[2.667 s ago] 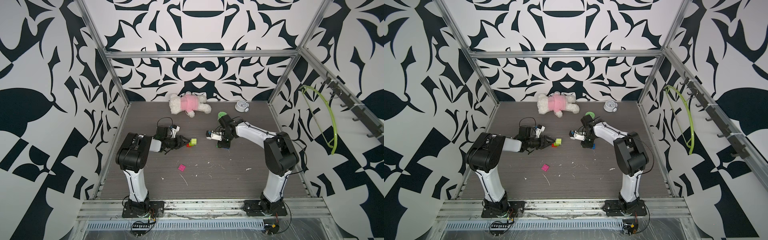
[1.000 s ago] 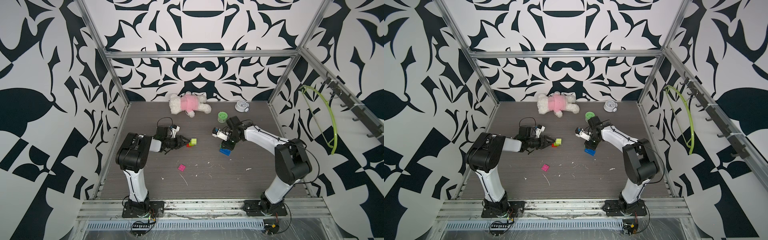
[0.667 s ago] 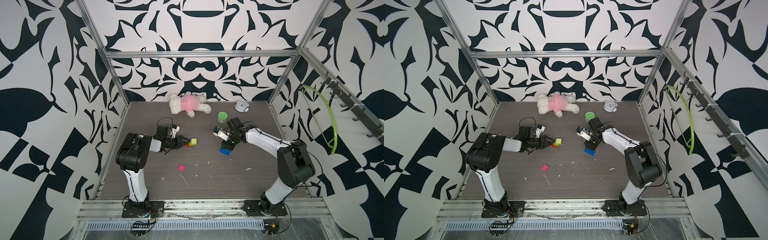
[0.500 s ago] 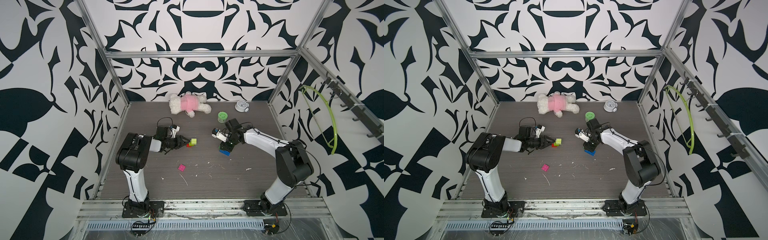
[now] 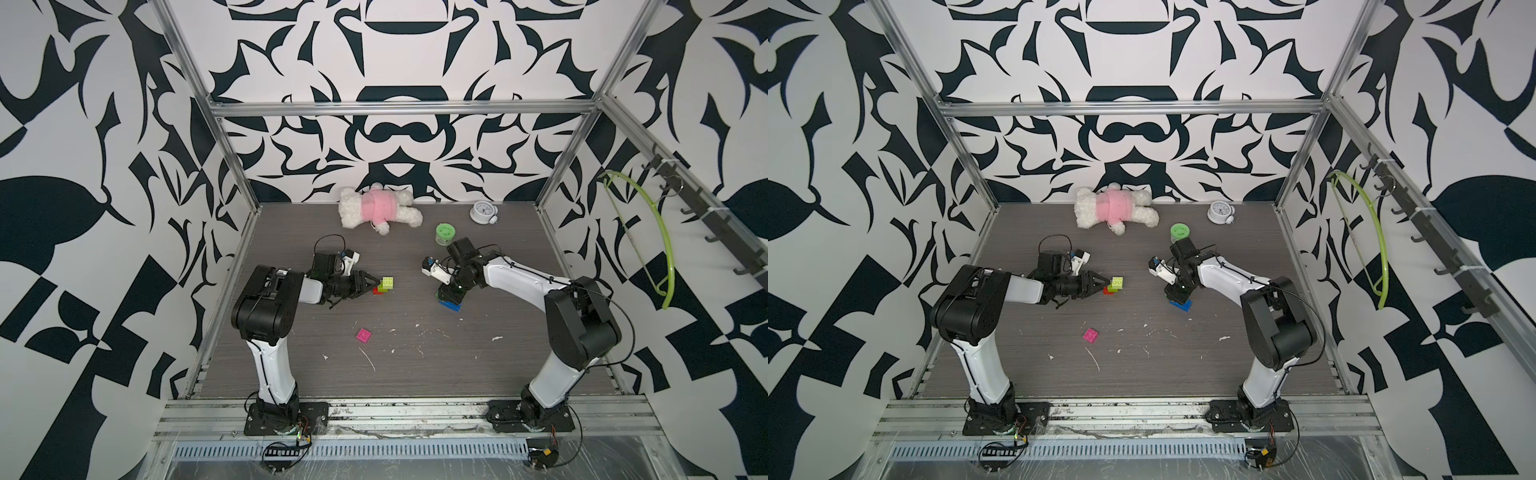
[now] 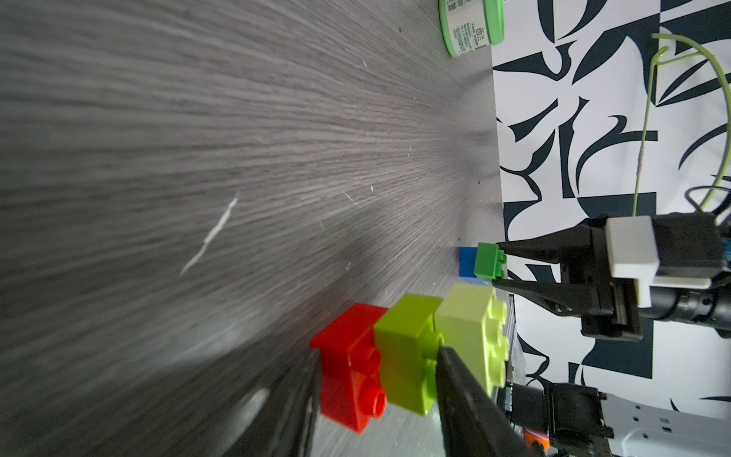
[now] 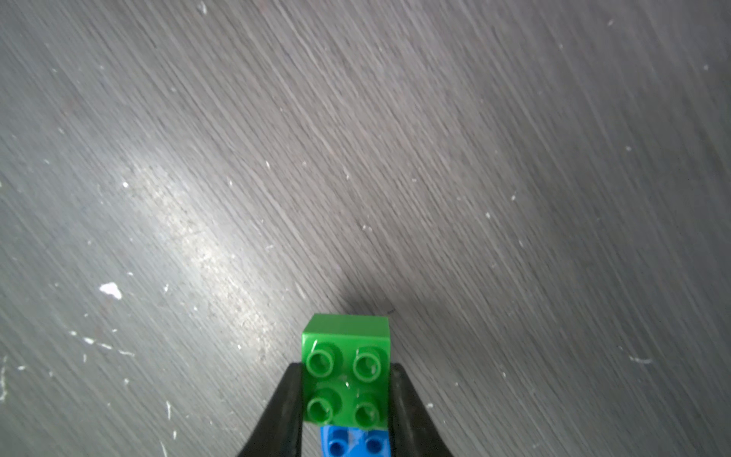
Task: Assemble the letter y with lego
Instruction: Move the lego brick at the center of the board.
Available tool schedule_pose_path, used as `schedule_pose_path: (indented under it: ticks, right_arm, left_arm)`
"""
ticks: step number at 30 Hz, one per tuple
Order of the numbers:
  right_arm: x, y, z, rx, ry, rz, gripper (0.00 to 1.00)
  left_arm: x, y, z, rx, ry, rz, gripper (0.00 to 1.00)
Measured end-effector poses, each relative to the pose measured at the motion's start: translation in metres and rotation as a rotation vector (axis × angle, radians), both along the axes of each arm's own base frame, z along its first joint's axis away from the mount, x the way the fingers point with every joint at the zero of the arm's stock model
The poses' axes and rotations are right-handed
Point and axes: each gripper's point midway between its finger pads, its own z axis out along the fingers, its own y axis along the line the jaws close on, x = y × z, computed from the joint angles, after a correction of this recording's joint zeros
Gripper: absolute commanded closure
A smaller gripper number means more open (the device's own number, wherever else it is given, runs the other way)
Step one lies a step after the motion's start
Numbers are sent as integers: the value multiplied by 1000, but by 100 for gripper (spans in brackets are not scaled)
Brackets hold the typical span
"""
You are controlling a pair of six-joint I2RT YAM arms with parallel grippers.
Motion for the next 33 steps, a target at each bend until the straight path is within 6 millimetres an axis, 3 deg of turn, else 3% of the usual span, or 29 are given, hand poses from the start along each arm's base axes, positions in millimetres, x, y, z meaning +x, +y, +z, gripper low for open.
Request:
schedule_pose_path:
  ticks: [9,17,33]
  right_arm:
    - [3,1,0,13,26,-66,100]
    - [-9,3,-1,22,20,-247,100]
    - [-9,13,-3,-5,54,-581,100]
  left_arm:
    - [0,0,0,0,1,-1,49]
    - [0,0,0,-1,0,-1,49]
    - [0,0,0,0,1,-1,49]
